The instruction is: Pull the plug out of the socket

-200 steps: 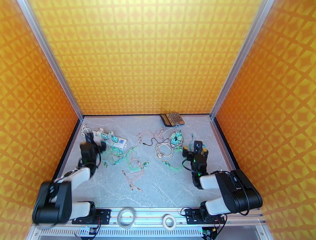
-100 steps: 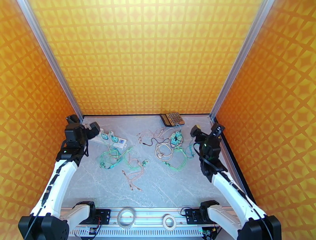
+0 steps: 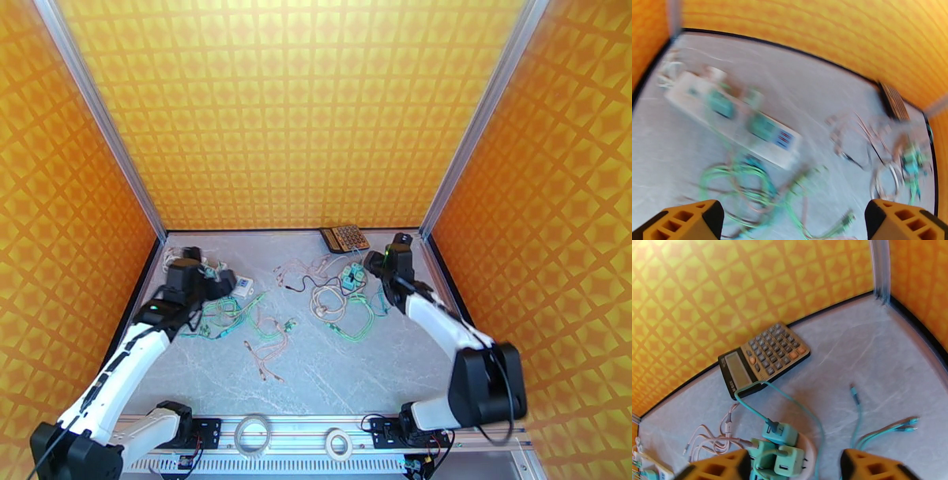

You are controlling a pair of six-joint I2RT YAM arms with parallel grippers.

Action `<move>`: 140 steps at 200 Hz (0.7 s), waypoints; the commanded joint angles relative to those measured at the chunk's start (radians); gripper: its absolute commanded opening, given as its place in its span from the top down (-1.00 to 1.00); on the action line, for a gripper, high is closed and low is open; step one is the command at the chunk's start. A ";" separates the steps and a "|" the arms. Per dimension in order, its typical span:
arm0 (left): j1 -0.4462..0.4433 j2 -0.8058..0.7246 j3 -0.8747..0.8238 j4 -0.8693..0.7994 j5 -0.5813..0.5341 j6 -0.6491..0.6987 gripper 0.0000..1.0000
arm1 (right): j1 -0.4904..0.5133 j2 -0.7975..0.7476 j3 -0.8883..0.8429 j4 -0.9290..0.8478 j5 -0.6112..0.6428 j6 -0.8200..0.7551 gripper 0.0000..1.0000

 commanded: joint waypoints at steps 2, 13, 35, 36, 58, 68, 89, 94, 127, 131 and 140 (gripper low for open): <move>-0.091 0.038 -0.035 0.075 -0.004 -0.037 -0.98 | -0.071 0.131 0.093 -0.040 -0.224 0.075 0.33; -0.132 0.046 -0.045 0.105 -0.014 -0.045 -0.98 | -0.104 0.214 0.155 -0.057 -0.317 0.115 0.57; -0.202 0.059 -0.055 0.137 -0.037 -0.063 -0.98 | -0.143 0.359 0.240 -0.035 -0.458 0.173 0.60; -0.205 0.059 -0.055 0.137 -0.037 -0.064 -0.98 | -0.144 0.364 0.244 -0.035 -0.462 0.173 0.59; -0.261 0.060 -0.058 0.153 -0.043 -0.059 -0.98 | -0.146 0.451 0.314 -0.055 -0.514 0.169 0.58; -0.281 0.061 -0.062 0.162 -0.049 -0.058 -0.98 | -0.146 0.480 0.337 -0.070 -0.525 0.171 0.61; -0.318 0.066 -0.072 0.184 -0.054 -0.050 -0.98 | -0.144 0.515 0.342 -0.077 -0.558 0.181 0.64; -0.322 0.070 -0.070 0.185 -0.053 -0.047 -0.98 | -0.144 0.513 0.333 -0.075 -0.559 0.185 0.63; -0.381 0.108 -0.058 0.202 -0.054 -0.025 -0.95 | -0.121 0.488 0.262 -0.064 -0.552 0.185 0.57; -0.385 0.114 -0.057 0.205 -0.054 -0.021 -0.95 | -0.116 0.485 0.255 -0.064 -0.553 0.185 0.57; -0.394 0.125 -0.055 0.210 -0.054 -0.017 -0.94 | -0.104 0.480 0.241 -0.063 -0.555 0.184 0.57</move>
